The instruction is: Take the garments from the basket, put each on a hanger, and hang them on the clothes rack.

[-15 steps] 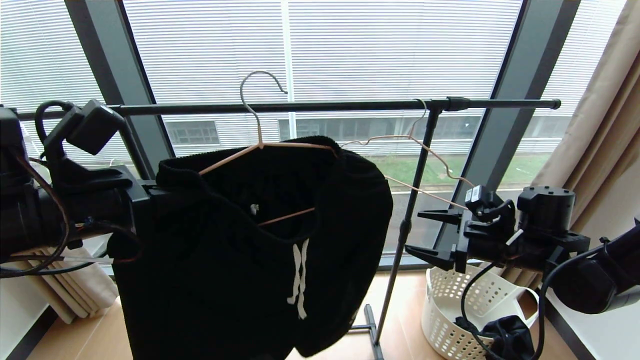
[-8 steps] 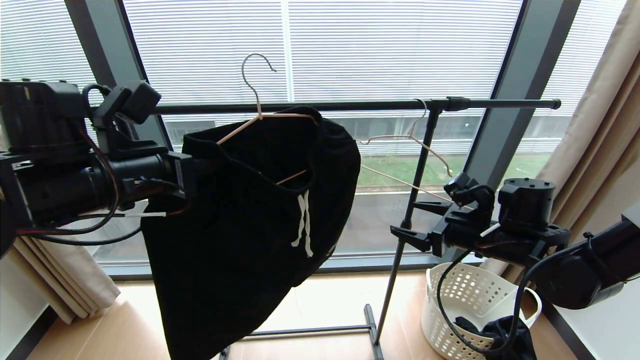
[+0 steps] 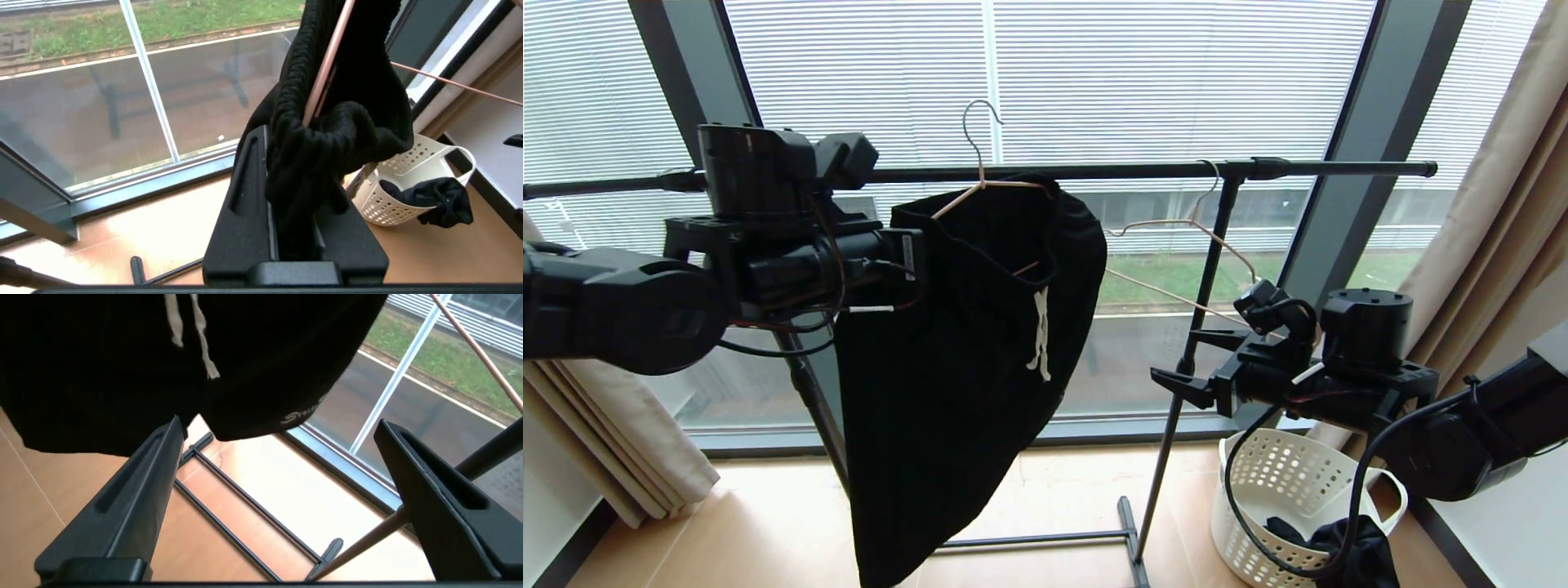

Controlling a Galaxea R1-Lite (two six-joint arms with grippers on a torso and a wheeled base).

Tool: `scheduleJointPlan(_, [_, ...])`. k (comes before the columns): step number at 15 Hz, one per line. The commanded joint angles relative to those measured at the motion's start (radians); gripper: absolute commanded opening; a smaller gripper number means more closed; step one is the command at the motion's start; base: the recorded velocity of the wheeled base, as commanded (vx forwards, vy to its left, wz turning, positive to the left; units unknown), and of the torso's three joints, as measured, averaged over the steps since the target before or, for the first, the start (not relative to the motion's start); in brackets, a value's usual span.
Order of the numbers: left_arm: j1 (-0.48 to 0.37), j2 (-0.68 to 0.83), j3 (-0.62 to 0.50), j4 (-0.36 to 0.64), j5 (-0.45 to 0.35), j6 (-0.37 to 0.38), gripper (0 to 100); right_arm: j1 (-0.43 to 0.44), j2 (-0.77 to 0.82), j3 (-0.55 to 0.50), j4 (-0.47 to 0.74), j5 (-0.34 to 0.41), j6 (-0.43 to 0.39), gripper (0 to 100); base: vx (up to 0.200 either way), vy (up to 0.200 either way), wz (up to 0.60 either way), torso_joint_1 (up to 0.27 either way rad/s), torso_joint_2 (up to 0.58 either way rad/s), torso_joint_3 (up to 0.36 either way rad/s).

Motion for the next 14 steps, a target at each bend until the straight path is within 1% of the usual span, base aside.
scheduleJointPlan(1, [-0.032,0.099,-0.059,-0.001,0.047,-0.003,0,0.0,0.002,0.0,-0.001,0.001,0.0,100,0.0,0.0,0.0,0.0,0.0,0.0])
scheduleJointPlan(2, [-0.037,0.126,-0.078,-0.001,0.07,-0.008,0,0.0,0.002,0.0,-0.001,-0.001,0.0,100,0.0,0.0,0.0,0.0,0.0,0.0])
scheduleJointPlan(4, [-0.038,0.156,-0.104,-0.001,0.09,-0.044,0,0.0,0.002,0.001,-0.001,-0.001,-0.002,100,0.0,0.0,0.0,0.0,0.0,0.0])
scheduleJointPlan(6, [-0.035,0.178,-0.111,-0.001,0.125,-0.052,0,0.0,0.003,0.001,-0.002,-0.001,-0.002,100,0.0,0.0,0.0,0.0,0.0,0.0])
scheduleJointPlan(9, [-0.032,0.182,-0.111,-0.001,0.14,-0.06,0,0.0,0.005,0.001,-0.001,-0.001,-0.003,100,0.0,0.0,0.0,0.0,0.0,0.0])
scheduleJointPlan(10, [-0.029,0.185,-0.111,-0.001,0.159,-0.06,0,0.002,0.005,0.003,-0.002,-0.001,-0.003,100,0.0,0.0,0.0,0.0,0.0,0.0])
scheduleJointPlan(14, [-0.027,0.193,-0.107,-0.001,0.165,-0.06,0,0.002,0.005,0.004,-0.002,-0.001,-0.005,100,0.0,0.0,0.0,0.0,0.0,0.0])
